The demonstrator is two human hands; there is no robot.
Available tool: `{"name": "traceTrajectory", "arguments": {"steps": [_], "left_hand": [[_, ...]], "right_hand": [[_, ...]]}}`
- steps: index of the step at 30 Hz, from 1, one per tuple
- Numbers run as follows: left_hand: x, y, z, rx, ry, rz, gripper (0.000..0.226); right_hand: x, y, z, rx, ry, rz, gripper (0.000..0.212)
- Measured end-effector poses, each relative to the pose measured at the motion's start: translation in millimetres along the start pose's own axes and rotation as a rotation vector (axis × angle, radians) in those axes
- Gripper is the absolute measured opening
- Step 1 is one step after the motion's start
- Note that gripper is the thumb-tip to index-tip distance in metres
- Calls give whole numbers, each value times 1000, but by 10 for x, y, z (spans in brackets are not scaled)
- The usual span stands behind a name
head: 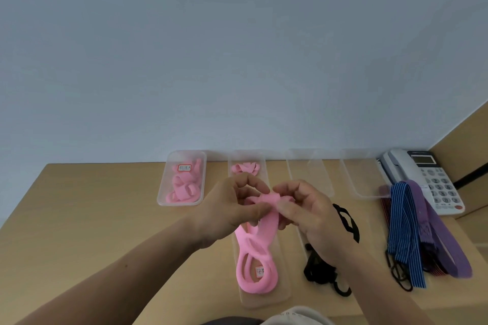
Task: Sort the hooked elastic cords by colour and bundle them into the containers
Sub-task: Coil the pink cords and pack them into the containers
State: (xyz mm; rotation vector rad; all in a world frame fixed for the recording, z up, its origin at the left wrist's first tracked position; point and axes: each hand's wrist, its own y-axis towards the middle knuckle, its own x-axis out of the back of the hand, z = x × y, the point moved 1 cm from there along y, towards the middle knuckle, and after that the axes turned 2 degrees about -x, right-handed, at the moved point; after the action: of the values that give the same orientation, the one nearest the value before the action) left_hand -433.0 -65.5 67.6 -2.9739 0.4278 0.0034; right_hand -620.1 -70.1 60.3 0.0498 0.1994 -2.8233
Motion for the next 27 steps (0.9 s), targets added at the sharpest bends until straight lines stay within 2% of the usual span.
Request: {"name": "traceTrajectory", "arguments": {"steps": [5,8,9,11,15,23,27], "left_hand": [[16,-19,17,-19,18,-5,40],[39,-28,19,25,20,17,52],[41,-35,-4,41,14,34,46],[40,-43,-57,48,26,73,20],[36,-48,-71,72,40,87,11],[21,-25,-79,172,-176,84,20],[20,8,-56,140,-160,27,29]], "right_hand": [[-22,22,23,-38,2,-7,34],[-37,24,45,-13,-23,-10,23],[-41,25,52,-5,-23,-16,21],[-42,41,50,15,-16,-28,24],[-40,48,50,31,-37,-27,20],[-44,52,18,70,-94,-21,25],[-25,45,13,63,-60,12,30]]}}
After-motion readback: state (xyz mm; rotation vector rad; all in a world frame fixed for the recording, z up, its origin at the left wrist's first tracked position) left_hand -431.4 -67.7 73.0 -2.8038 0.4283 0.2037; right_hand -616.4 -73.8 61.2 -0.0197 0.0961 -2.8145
